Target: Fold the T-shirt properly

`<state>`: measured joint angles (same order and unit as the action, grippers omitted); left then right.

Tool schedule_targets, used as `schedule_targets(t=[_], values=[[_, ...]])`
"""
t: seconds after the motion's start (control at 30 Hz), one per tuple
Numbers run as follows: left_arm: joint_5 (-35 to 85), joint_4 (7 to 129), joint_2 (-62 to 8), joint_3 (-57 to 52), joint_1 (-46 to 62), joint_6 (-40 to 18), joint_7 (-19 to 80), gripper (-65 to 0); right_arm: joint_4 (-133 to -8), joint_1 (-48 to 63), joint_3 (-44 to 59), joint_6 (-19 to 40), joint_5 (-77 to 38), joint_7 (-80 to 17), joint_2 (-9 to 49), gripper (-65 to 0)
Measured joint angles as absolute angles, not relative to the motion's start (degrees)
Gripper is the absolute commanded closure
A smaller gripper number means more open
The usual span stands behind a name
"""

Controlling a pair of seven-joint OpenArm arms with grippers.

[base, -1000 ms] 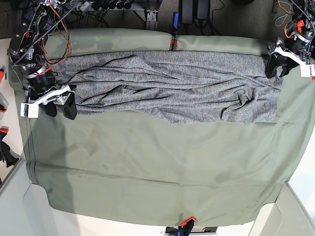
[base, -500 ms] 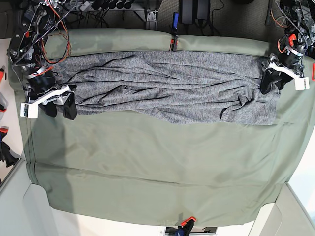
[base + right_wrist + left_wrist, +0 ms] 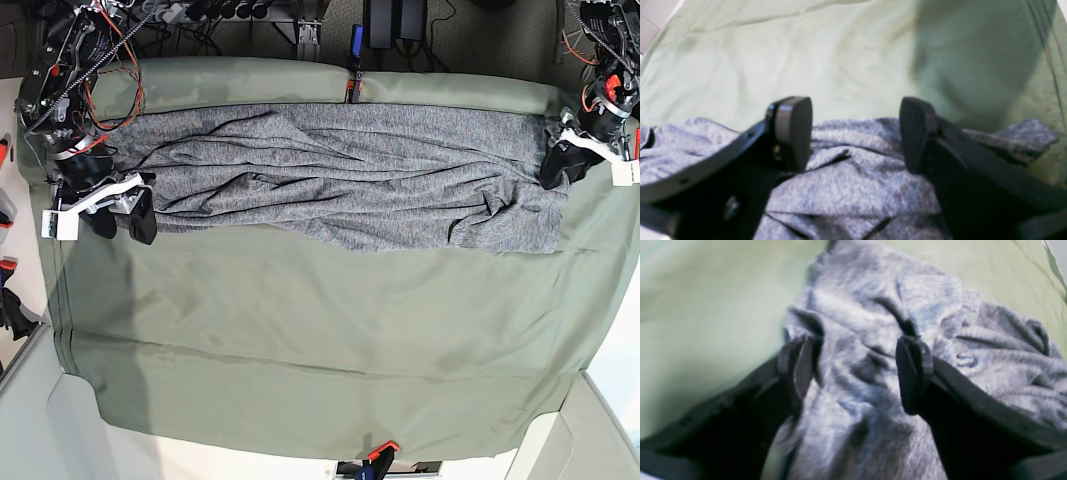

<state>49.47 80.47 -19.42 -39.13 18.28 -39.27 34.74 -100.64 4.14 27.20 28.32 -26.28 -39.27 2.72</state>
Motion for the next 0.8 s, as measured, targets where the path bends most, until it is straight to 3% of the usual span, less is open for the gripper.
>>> schedule_targets(t=[0.8], values=[[52.5,82.8,-19.1,-44.0,26.5,-39.3,36.7,-40.6,-100.6,4.1,27.2,28.3,-26.3,-39.2,2.7,-40.5]])
